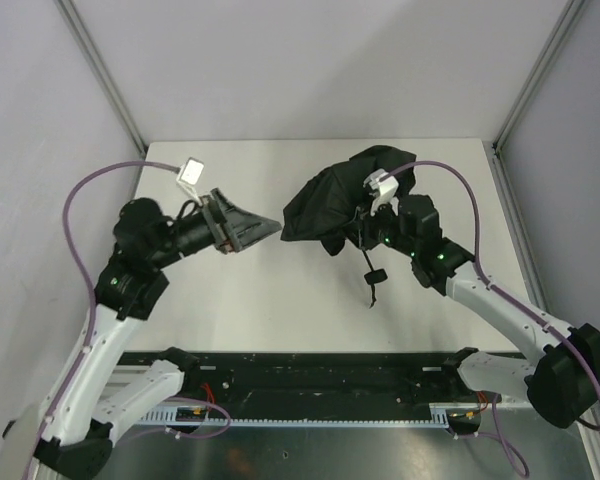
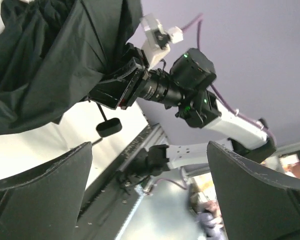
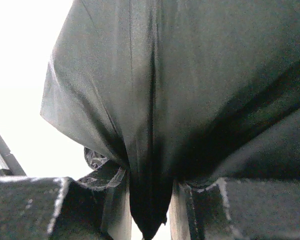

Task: Put away the umbrella

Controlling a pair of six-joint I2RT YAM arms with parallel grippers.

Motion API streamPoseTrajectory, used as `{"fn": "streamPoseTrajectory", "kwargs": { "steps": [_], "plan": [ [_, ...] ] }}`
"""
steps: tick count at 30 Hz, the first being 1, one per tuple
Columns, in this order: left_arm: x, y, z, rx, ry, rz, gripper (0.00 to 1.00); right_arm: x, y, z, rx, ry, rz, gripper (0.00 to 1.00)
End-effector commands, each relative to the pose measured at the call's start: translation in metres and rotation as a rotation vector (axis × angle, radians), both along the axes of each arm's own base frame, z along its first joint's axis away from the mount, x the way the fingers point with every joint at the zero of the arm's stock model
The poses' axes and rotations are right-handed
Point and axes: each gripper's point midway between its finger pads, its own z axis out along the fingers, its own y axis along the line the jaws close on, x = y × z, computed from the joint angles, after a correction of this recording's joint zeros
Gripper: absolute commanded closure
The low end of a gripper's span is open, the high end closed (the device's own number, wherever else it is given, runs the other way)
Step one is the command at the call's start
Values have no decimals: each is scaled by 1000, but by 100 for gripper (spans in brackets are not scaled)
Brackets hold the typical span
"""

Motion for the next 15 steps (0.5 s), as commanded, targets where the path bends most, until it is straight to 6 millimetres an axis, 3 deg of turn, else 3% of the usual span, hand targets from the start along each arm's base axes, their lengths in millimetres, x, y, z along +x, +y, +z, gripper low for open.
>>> {"fn": "streamPoseTrajectory", "kwargs": {
  "steps": [1,4,8,11,15],
  "plan": [
    [29,-27,-6,-108,283,61,0,13,-2,54,-45,-213,-64,100],
    [49,-51,-14,-115,401,66,1,9,4,57,-58,-230,-53,100],
    [71,-79,-10,-96,415,69,0,1,14,59,-59,-234,-21,100],
    [88,-88,-18,-71,415,113,1,-8,22,61,-43,-229,11,100],
    [103,-88,-47,-49,478,191,1,-18,29,67,-16,-226,52,100]
  ]
}}
